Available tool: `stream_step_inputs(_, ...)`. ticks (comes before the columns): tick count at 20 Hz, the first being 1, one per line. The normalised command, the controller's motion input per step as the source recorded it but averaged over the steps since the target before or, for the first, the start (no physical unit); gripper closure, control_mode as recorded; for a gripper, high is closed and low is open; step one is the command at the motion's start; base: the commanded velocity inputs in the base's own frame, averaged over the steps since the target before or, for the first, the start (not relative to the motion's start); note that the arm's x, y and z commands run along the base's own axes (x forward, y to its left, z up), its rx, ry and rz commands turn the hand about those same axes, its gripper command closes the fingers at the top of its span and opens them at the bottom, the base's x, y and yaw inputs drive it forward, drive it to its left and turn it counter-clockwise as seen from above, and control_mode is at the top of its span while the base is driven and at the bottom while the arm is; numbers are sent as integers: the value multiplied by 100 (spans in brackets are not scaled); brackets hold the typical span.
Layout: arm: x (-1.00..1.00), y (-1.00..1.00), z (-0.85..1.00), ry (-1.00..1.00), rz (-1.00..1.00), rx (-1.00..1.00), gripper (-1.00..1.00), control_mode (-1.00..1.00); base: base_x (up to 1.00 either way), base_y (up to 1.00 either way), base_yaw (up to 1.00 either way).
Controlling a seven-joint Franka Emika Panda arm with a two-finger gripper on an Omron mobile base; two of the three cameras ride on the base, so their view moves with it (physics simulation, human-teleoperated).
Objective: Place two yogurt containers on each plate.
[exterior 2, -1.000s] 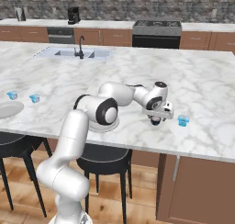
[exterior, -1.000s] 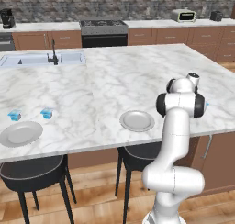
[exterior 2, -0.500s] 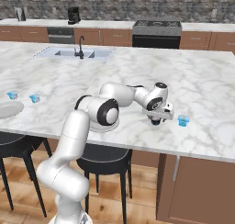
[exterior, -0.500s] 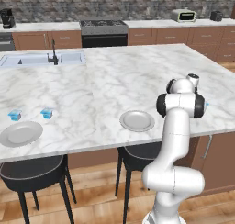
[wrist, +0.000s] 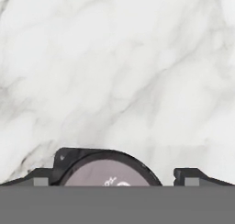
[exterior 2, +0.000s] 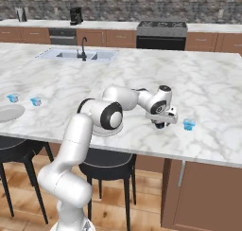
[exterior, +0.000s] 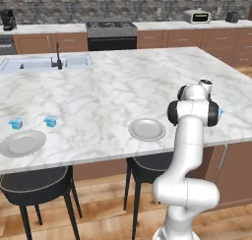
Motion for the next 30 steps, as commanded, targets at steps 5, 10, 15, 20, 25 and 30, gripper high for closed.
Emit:
stream_step_inputs(5,-10,0,-9,7,0,0,100,-100,0,0,0)
stream_step_inputs(10,-12,0,-1,8,0,0,100,-100,0,0,0)
stream_step_inputs(15,-33,19,25,9,0,11,100,-100,0,0,0)
stream_step_inputs(20,-64,54,29,-1,0,17,100,-100,0,0,0)
stream_step_inputs(25,-70,69,19,-14,0,12,100,-100,0,0,0)
stream_step_inputs(30,-46,97,9,-11,-5,0,100,-100,0,0,0)
